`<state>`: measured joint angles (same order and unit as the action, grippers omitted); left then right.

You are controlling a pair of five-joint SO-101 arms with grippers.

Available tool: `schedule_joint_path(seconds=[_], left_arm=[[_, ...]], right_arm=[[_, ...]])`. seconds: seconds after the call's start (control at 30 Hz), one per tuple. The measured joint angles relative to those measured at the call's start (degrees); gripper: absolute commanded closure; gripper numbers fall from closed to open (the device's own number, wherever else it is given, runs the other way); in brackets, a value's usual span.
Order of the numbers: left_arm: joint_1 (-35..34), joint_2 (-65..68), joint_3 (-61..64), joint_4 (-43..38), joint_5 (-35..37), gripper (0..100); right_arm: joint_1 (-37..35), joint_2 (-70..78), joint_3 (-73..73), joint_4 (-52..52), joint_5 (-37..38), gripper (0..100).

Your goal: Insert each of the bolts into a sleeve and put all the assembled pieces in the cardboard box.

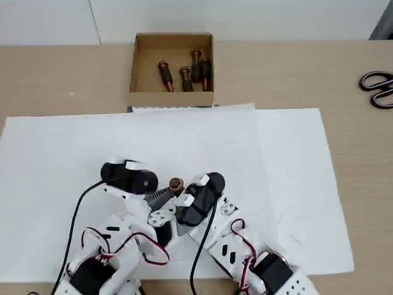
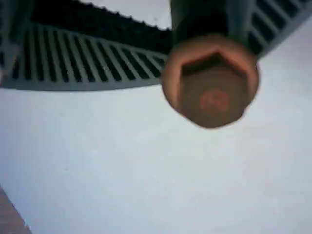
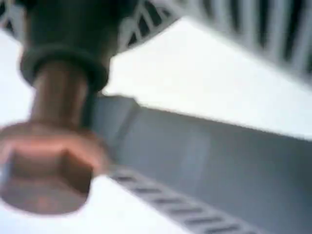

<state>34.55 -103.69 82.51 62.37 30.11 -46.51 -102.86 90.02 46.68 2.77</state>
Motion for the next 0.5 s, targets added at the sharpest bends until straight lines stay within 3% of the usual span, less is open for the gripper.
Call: schedule_joint_path(seconds=[0.5], left_arm=[[-6.86,0.35,-3.34,3.25,-9.23,71]], right_arm=[[-0.18,-0.18,-0.53,-0.09,0.0,99.7]])
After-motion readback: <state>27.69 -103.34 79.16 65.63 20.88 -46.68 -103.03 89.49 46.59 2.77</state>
